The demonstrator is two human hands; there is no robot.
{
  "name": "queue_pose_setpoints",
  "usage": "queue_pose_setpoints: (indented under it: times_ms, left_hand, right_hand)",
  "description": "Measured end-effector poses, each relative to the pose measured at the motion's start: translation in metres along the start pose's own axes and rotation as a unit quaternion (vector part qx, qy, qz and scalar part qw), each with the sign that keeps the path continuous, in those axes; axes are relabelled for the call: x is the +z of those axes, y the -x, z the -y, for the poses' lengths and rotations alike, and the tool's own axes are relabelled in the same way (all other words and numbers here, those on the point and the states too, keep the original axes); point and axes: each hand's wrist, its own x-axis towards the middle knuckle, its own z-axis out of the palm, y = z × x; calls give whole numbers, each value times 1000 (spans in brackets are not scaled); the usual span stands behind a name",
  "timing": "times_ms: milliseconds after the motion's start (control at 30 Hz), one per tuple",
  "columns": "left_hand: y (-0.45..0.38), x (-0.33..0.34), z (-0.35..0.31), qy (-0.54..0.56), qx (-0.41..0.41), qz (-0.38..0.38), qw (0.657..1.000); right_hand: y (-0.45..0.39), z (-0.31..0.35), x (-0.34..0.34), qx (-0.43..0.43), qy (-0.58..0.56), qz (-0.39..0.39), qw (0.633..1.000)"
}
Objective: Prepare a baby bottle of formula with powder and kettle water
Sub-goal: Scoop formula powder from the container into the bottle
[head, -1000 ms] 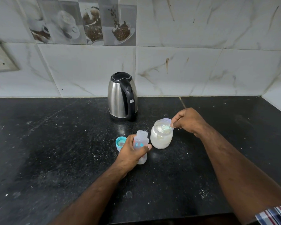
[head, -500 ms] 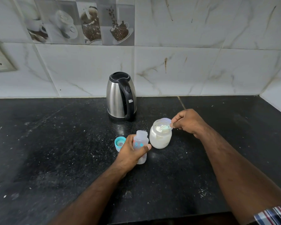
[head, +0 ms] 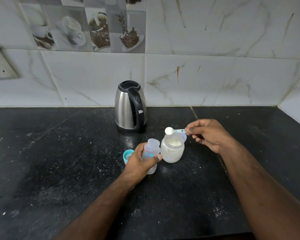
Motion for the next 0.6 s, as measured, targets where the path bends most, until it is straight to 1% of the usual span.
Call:
queue_pose_setpoints:
  times_ms: [100, 233, 400, 600]
  left_hand:
    - [-2, -2, -6, 9, 15, -5, 1000]
    - [-5, -8, -11, 3, 33, -4, 999]
    - [-6, -13, -13, -14, 31, 4, 999]
    - [-8, -18, -12, -35, 29, 12, 999]
  right_hand:
    - [10, 12, 8, -22, -24, 20, 999]
    - [22, 23, 22, -57, -21, 52, 997]
    - [26, 28, 35, -99, 25, 54, 993]
    - [27, 32, 43, -122, 94, 52, 987]
